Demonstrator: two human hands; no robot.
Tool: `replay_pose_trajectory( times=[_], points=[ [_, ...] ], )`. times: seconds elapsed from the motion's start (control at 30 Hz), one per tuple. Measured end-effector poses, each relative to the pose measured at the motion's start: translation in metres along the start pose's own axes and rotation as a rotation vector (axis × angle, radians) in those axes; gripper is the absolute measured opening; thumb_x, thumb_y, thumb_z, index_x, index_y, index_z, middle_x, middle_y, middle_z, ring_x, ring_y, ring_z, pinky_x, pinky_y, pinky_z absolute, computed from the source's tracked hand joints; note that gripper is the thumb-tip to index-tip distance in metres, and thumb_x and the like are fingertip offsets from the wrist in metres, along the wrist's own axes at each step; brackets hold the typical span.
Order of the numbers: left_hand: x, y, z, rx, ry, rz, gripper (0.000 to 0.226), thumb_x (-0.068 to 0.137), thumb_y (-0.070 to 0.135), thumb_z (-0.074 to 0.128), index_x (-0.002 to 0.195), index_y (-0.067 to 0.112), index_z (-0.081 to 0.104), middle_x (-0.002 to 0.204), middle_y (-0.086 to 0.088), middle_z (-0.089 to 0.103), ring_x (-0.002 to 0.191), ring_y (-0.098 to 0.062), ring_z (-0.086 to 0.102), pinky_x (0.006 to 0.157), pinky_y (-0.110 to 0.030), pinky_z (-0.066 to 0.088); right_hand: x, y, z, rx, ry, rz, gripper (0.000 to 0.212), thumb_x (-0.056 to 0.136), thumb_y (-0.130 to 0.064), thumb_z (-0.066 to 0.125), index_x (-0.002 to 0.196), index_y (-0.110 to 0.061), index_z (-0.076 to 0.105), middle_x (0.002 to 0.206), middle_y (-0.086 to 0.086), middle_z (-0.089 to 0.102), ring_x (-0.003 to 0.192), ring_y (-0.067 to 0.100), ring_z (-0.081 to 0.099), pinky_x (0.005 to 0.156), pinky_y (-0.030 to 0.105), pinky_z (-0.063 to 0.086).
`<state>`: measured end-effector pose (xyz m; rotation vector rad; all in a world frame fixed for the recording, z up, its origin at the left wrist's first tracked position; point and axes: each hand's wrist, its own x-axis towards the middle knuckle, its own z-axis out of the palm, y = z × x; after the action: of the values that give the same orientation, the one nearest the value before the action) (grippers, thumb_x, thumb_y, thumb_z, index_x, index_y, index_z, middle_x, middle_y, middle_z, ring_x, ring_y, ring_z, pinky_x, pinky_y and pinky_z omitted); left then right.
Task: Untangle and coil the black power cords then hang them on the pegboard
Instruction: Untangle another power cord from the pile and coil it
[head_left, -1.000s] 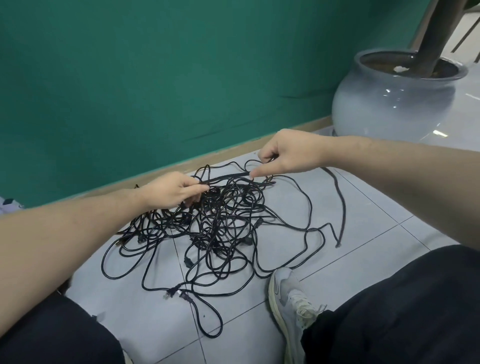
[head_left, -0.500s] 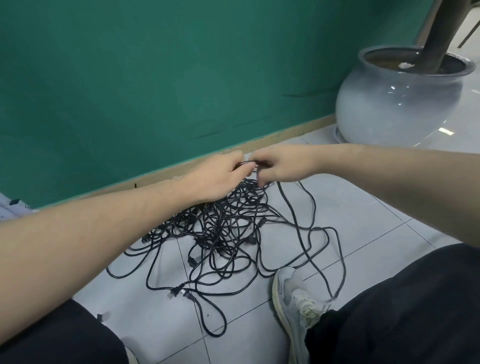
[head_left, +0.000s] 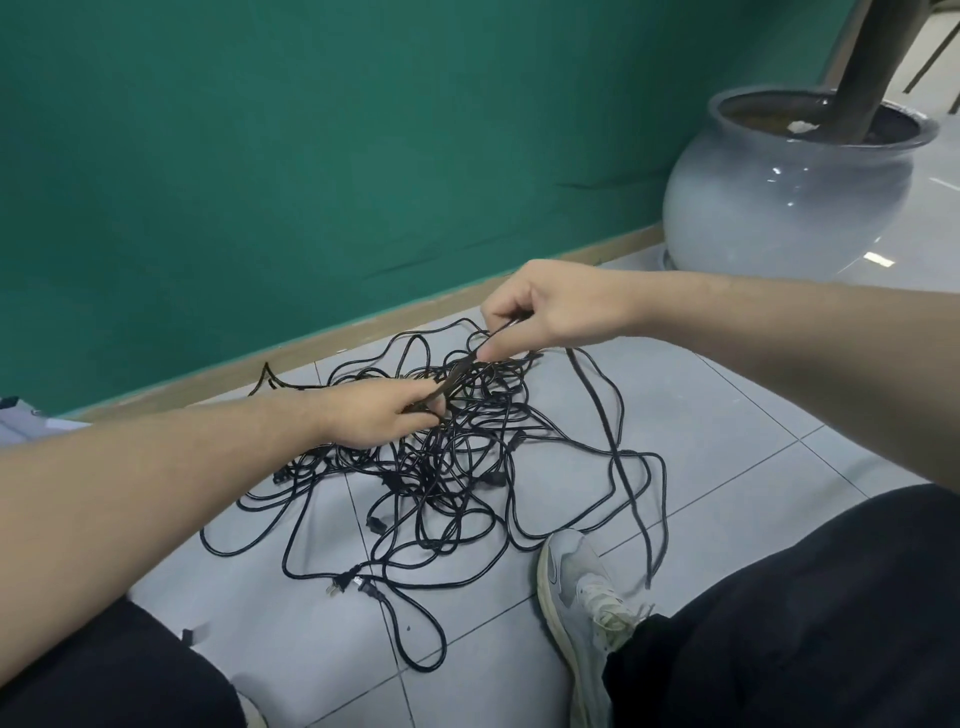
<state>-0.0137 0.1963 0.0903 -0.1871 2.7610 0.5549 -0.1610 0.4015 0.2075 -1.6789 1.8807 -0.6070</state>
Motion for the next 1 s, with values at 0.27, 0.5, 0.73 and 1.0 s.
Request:
replay_pose_trajectory(
  times=[0.27, 0.5, 0.73, 1.0],
  points=[
    [-0.018, -0.023, -0.014, -0.180, 0.225, -0.089, 0.012, 0.107, 0.029, 0.049, 0.113, 0.035, 0.058, 0.084, 0.004, 0.071, 0.059, -0.003, 0.053, 0.060, -0.022, 0.042, 0.000, 0.048, -0.010, -0.199, 0.131, 0.216, 0.043, 0.096, -0.044, 0.063, 0.067, -0.016, 0.050, 0.056, -0.010, 0.047, 0.055, 0.010, 0.045, 0.059, 0.026, 0.040],
    [-0.017, -0.009, -0.008, -0.348, 0.265, -0.065, 0.030, 0.105, 0.027, 0.053, 0.130, 0.022, 0.036, 0.060, 0.008, 0.050, 0.051, -0.012, 0.037, 0.052, -0.022, 0.035, 0.023, 0.069, 0.011, -0.400, -0.046, 0.400, 0.042, 0.098, -0.029, 0.061, 0.137, -0.025, 0.048, 0.109, 0.000, 0.063, 0.100, 0.023, 0.056, 0.082, 0.028, 0.039],
    [-0.001, -0.011, -0.010, -0.542, 0.310, -0.035, 0.022, 0.105, 0.027, 0.054, 0.109, 0.032, 0.033, 0.058, 0.007, 0.054, 0.057, -0.019, 0.039, 0.054, -0.032, 0.035, 0.094, 0.043, 0.054, -0.511, -0.132, 0.092, 0.023, 0.097, -0.029, 0.058, 0.119, -0.023, 0.056, 0.101, -0.007, 0.061, 0.105, 0.025, 0.059, 0.078, 0.030, 0.040],
    [0.014, -0.074, 0.018, -0.457, 0.174, -0.056, 0.037, 0.092, 0.065, 0.056, 0.112, 0.033, 0.055, 0.106, 0.012, 0.072, 0.097, -0.011, 0.066, 0.096, -0.036, 0.050, 0.138, 0.057, 0.051, -0.078, -0.002, -0.006, 0.039, 0.095, -0.036, 0.068, 0.067, -0.013, 0.053, 0.062, -0.002, 0.046, 0.056, 0.009, 0.036, 0.055, 0.024, 0.031]
  ],
)
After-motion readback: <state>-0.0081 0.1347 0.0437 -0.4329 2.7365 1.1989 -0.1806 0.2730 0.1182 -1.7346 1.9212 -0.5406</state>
